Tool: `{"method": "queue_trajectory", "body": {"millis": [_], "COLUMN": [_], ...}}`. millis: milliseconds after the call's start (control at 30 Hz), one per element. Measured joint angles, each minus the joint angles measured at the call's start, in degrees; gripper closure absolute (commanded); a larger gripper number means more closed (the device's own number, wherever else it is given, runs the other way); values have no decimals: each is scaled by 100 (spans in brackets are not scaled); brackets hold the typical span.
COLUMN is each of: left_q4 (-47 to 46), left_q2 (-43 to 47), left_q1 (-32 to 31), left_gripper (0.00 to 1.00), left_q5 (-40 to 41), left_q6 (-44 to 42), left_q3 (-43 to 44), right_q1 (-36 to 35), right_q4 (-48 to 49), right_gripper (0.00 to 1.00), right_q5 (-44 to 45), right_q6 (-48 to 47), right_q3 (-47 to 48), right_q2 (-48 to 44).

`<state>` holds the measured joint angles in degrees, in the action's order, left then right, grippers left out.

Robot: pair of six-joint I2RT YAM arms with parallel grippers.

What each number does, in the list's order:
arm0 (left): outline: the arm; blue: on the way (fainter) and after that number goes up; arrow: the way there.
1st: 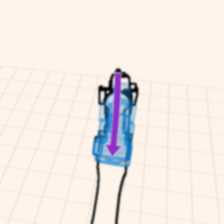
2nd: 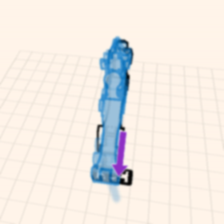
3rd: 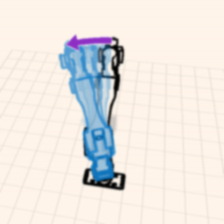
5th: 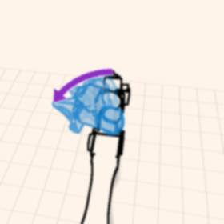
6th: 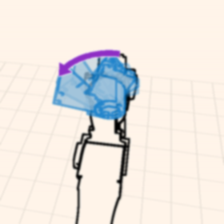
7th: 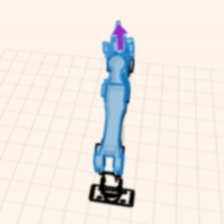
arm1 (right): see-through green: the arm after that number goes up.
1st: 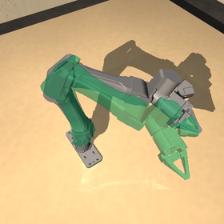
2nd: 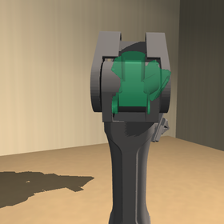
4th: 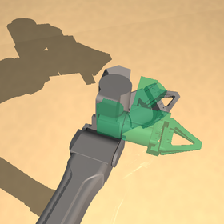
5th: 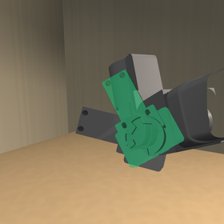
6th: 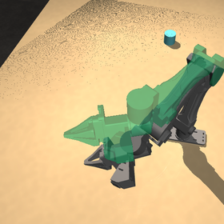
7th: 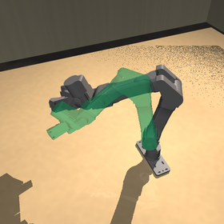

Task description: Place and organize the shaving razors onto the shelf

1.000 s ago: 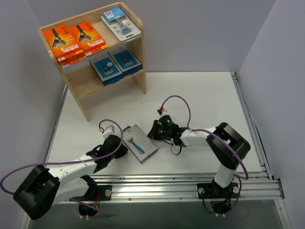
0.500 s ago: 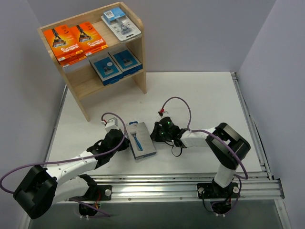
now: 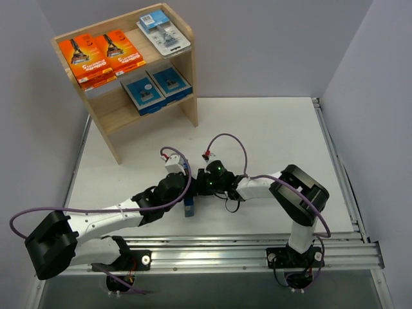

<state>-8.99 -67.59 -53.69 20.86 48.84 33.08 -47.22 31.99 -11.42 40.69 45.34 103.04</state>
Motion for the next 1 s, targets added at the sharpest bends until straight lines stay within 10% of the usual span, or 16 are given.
{"method": "queue_trajectory", "body": {"millis": [433,1000], "left_q4": [42,1589], "left_q2": [-96,1764], "left_q1": [-262,420], "left_gripper": [98,98], "left_q5": [35,496], "left_q6": [-111,-522], "left_q3": [120,103], "right_q1": [155,140], "right_q4": [439,192], "right_gripper": [62,69], "right_q5": [-409,-313], "right_q6": [280,310], "right_q3": [-205,-348], "right_q2": [-39,-354]}}
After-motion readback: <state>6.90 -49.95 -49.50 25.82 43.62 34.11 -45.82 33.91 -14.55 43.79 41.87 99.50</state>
